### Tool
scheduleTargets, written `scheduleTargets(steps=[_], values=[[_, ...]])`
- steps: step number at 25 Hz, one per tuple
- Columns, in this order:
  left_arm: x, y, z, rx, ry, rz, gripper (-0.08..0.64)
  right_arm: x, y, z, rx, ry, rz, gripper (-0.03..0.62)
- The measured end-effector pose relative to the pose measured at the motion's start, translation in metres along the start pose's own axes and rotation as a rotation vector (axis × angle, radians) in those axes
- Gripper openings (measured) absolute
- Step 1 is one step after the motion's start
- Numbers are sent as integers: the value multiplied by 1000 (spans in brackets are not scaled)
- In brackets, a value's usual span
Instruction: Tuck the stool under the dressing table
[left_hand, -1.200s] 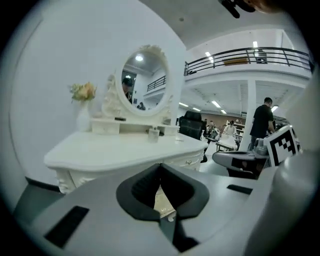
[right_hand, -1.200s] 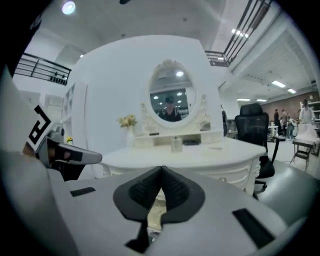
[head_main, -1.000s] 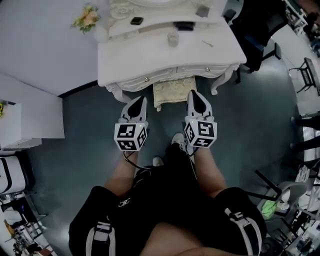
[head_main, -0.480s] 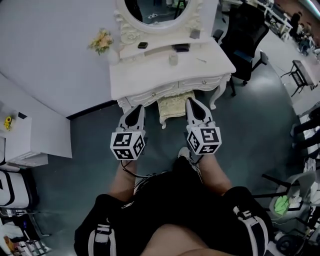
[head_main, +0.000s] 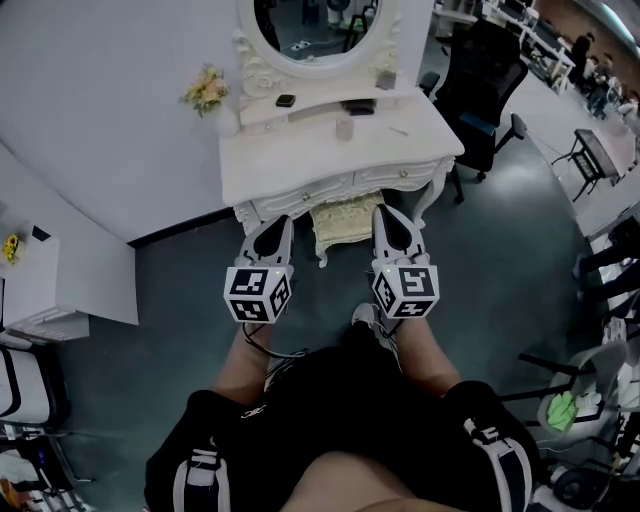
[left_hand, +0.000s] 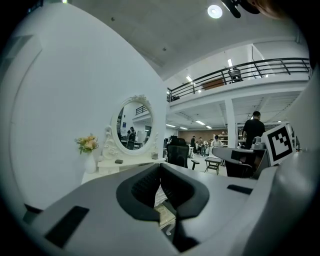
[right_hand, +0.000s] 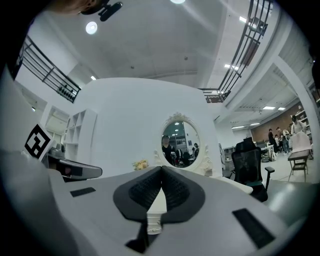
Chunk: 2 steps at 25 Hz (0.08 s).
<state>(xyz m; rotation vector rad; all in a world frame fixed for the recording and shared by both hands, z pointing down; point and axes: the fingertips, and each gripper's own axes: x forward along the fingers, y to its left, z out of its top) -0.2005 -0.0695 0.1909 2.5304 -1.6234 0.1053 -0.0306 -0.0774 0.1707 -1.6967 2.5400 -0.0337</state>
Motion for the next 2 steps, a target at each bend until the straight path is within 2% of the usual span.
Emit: scheduleTargets(steps=[2], values=[[-4, 1, -2, -12, 2, -4, 20, -5, 3, -2, 0, 2, -5, 14]])
